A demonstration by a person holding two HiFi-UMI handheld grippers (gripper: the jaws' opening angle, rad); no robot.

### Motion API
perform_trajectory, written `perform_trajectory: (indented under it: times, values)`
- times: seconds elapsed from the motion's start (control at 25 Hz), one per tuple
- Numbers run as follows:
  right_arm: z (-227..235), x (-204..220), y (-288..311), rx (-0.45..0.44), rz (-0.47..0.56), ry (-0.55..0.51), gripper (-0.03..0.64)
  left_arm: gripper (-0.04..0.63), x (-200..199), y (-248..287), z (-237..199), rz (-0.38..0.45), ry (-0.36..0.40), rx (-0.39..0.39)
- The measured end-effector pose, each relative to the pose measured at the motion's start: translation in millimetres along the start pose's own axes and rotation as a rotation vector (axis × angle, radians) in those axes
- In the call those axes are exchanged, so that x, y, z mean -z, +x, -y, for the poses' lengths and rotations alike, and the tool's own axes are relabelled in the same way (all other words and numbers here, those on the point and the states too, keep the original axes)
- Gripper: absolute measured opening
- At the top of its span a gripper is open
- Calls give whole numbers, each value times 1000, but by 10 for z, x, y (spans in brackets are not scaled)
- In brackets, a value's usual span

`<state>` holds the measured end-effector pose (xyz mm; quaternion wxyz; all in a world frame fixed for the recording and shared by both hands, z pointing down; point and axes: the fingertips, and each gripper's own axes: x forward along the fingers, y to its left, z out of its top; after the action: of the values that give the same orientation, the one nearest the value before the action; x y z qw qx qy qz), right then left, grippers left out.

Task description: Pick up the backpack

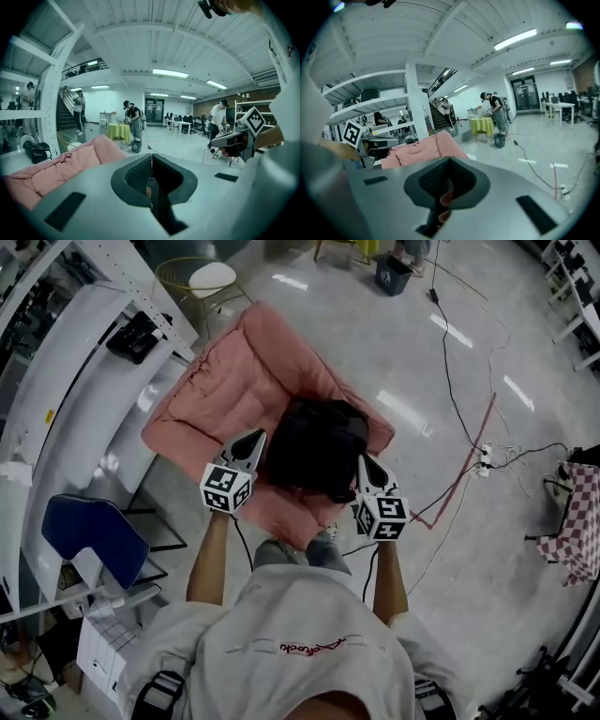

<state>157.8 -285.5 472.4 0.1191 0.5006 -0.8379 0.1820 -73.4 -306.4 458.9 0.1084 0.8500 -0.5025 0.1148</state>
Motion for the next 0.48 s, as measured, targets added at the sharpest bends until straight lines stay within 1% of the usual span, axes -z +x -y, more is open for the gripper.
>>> perform_trajectory:
  times: [0.08,0.2,0.32,0.48]
  values:
    - [16,26,108,-3,-8,3,20,11,65,53,-104,-14,-1,-5]
    - [86,74,257,19,-23,9,20,11,165,182,-240,-27,-12,5]
    - [125,136,380,64,-33,22,18,11,269,293,-341,-42,-26,37]
    - [181,214,523,142,-32,41,20,11,380,448,-432,-65,-23,98]
